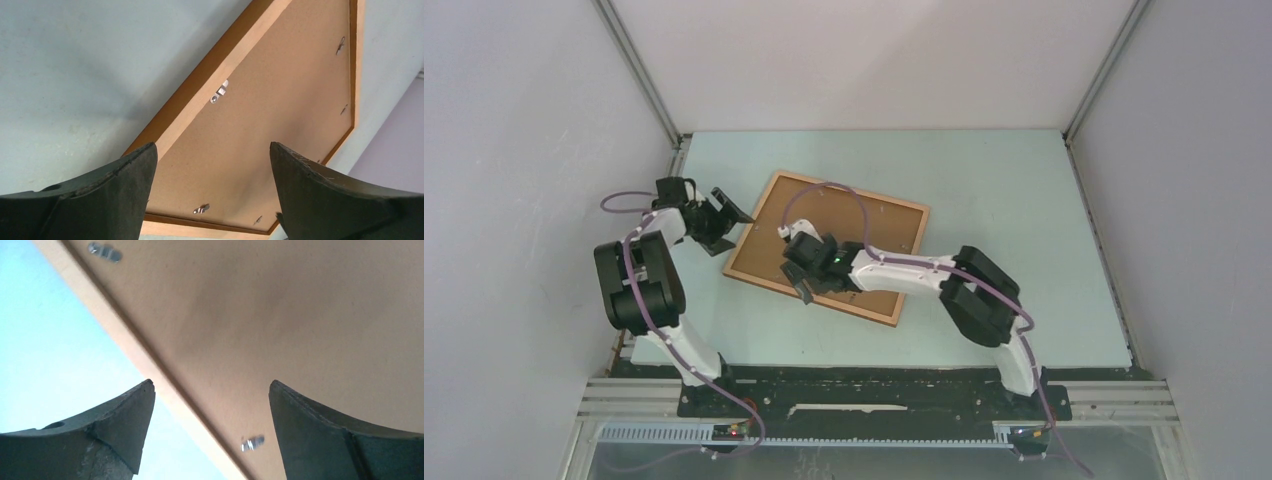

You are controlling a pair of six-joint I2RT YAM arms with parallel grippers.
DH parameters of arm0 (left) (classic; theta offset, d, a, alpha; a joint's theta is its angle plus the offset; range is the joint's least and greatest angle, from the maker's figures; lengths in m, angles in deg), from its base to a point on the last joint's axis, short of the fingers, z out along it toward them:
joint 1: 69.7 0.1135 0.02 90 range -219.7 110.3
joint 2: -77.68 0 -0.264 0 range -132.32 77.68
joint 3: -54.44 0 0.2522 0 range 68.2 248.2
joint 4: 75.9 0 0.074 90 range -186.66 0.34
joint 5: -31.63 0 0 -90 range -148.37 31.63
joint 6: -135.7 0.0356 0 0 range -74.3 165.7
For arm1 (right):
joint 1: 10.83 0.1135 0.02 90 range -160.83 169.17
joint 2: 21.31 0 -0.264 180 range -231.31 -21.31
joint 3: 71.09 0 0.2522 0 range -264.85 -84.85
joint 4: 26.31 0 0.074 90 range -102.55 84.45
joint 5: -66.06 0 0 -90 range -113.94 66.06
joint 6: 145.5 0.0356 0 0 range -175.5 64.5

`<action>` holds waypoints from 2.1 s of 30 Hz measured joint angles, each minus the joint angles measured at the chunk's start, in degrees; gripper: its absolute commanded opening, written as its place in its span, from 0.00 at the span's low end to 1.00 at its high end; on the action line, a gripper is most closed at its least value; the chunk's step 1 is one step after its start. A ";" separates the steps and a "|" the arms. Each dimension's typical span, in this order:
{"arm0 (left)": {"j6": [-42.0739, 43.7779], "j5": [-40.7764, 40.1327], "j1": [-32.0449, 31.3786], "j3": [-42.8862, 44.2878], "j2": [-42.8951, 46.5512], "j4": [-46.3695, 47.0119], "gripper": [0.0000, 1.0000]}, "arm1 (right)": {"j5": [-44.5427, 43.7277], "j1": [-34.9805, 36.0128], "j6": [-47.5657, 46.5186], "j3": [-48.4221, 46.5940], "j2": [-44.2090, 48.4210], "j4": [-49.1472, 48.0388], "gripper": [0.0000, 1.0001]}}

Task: Put the photo into the frame

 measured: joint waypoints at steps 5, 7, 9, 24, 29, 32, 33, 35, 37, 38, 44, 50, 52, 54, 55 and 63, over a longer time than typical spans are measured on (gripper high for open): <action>1.77 -2.03 -2.01 0.00 1.25 -1.62 0.98 | 6.91 -1.97 3.21 8.87 13.05 -0.81 1.00; 2.01 -1.92 -2.47 0.02 1.14 -1.81 0.99 | 9.20 -3.89 4.74 13.31 19.15 -1.92 1.00; 1.99 -1.79 -2.62 0.17 0.79 -2.03 0.99 | 9.68 -7.02 6.32 17.66 25.14 -2.01 1.00; 1.99 -0.46 -3.04 1.88 -0.81 -2.69 0.98 | 23.41 -36.39 18.14 25.94 27.15 1.90 0.79; 1.95 0.52 -4.11 1.88 -0.81 -2.71 0.97 | 26.08 -37.29 18.38 21.46 19.63 4.39 0.77; 1.75 1.20 -4.48 1.86 -0.81 -2.21 0.97 | 24.13 -37.05 17.68 17.57 14.99 6.58 0.78; 1.55 1.53 -4.55 1.86 -0.79 -1.95 0.97 | 22.88 -36.92 17.29 16.20 13.53 7.48 0.78; 1.42 2.12 -4.55 1.84 -0.70 -1.46 0.98 | 19.52 -36.57 16.50 13.27 10.84 9.55 0.78; 1.20 2.47 -4.55 1.79 -0.57 -1.01 0.97 | 15.91 -36.30 15.82 10.23 8.41 11.78 0.76; 1.01 2.60 -4.55 1.79 -0.48 -0.79 0.97 | 14.25 -36.17 15.63 8.85 7.23 12.55 0.74; 0.11 3.80 -4.55 1.79 0.57 0.20 0.97 | 9.14 -34.75 14.75 4.39 3.74 14.80 0.72; -0.28 4.37 -4.55 1.75 0.66 0.98 0.97 | 7.19 -33.97 14.51 4.35 3.63 14.82 0.74; -0.59 4.70 -4.55 1.75 0.68 1.22 0.97 | 6.97 -33.92 14.45 4.46 3.78 14.78 0.74; -0.66 4.94 -4.55 1.75 0.68 1.36 0.97 | 6.86 -33.90 14.43 5.07 4.24 14.38 0.74; -0.66 5.05 -4.55 1.68 0.70 1.46 0.96 | 6.75 -33.88 14.40 5.44 4.57 14.43 0.74; -1.07 5.14 -4.55 1.05 1.18 1.90 0.96 | 5.16 -32.04 13.44 5.99 6.71 16.15 0.74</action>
